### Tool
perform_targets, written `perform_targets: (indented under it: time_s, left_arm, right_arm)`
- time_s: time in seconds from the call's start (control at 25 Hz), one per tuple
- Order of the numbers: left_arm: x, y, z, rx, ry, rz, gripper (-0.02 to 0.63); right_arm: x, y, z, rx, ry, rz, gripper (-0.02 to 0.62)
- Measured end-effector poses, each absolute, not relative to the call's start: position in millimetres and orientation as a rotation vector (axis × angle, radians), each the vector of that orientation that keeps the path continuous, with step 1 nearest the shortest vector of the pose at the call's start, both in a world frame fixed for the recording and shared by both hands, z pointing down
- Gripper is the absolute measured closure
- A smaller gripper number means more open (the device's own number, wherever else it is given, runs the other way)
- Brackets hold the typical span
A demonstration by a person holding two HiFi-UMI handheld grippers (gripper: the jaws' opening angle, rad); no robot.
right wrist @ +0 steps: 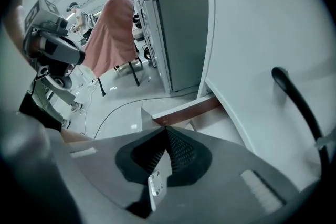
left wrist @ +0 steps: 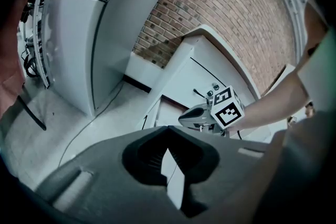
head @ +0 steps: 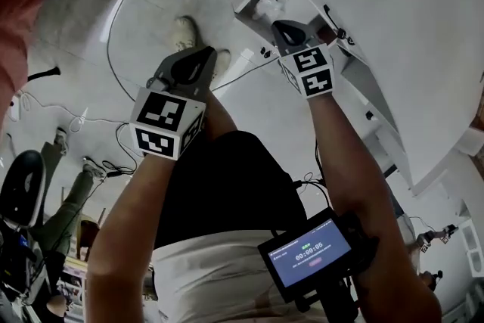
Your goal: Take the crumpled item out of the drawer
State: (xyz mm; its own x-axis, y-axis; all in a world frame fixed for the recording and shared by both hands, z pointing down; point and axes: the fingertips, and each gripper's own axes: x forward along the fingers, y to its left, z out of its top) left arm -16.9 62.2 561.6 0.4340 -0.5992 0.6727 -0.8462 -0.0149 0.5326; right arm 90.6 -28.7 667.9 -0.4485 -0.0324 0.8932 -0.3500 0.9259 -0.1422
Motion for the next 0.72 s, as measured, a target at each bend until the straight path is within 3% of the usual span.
perform_targets:
  time_s: [0.6,0.72]
  left_arm:
    - [4.4,66.3,588.0,1.788,-1.209,0.300,0.603]
    - [2.7,70.5,591.8,1.775,-1.215,0.291,0.603]
  right_arm:
    - [106.1,-41.5,724.7,0.202,-1.852,0.283,0.588]
    - [110.2,-47.8,736.9,0.214,-1.812,0.291,0.555]
